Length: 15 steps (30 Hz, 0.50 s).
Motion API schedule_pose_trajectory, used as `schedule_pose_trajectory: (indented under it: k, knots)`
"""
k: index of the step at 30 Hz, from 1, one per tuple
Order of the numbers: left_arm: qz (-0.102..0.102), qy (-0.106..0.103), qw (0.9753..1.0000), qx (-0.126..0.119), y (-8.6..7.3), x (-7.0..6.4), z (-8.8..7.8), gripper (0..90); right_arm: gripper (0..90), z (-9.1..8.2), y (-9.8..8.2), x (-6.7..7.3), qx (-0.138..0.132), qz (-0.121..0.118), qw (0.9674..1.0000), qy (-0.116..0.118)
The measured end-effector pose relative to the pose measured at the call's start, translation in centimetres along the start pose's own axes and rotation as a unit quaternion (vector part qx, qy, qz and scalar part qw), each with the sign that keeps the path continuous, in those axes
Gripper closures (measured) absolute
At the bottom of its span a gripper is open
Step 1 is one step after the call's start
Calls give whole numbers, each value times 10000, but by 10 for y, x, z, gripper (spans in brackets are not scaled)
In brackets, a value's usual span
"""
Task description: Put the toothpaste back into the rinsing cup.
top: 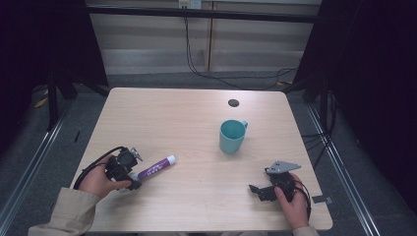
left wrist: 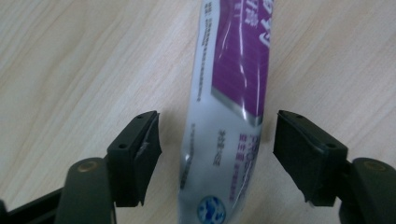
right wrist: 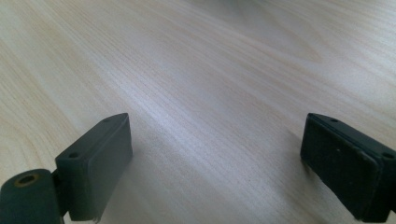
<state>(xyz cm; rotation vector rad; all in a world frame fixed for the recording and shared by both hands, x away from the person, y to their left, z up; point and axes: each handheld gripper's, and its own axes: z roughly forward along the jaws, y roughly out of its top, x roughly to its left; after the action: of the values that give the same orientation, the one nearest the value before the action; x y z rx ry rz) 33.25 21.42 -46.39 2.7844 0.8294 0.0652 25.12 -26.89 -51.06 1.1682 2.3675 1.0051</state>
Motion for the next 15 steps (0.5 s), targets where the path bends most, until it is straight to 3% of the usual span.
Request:
schedule_pose_trajectory:
  k: [7,9,15]
  knots:
    - [98,-10,9997,205,9,-2,6,397,85,0,0,0,-2,-2,10000,1]
    - [80,-102,9998,150,10,0,6,412,85,0,0,0,-3,-2,10000,0]
    - [163,-122,9995,238,14,-1,7,468,85,0,0,0,-2,-1,10000,1]
